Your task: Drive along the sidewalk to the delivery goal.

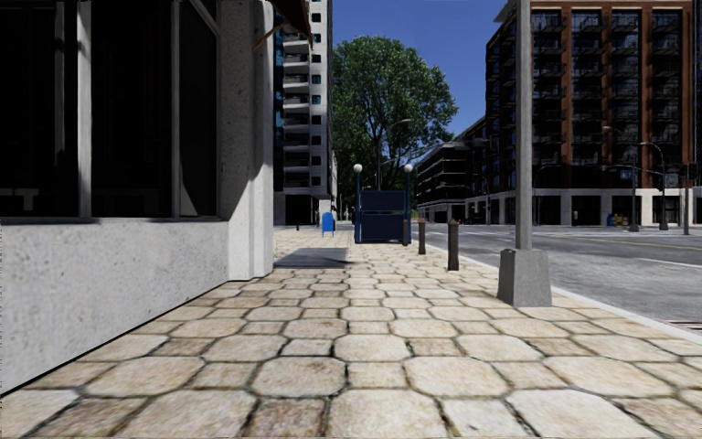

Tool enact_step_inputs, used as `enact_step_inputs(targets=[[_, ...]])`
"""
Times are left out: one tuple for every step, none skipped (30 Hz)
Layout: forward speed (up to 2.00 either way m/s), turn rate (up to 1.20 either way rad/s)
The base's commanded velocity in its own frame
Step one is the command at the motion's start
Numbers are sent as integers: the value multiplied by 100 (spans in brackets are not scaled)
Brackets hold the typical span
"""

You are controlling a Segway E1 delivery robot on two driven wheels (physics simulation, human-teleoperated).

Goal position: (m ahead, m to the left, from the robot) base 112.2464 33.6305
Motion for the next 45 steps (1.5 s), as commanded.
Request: enact_step_inputs(targets=[[200,0],[200,0],[200,0],[200,0],[200,0],[200,0],[200,0],[200,0],[200,0],[200,0],[200,0],[200,0],[200,0],[200,0],[200,0],[200,0],[200,0],[200,0],[200,0],[200,0],[200,0],[200,0],[200,0],[200,0],[200,0],[200,0],[200,0],[200,0],[200,0],[200,0],[200,0],[200,0],[200,0],[200,0],[200,0],[200,0],[200,0],[200,0],[200,0],[200,0],[200,0],[200,0],[200,0],[200,0],[200,0]])
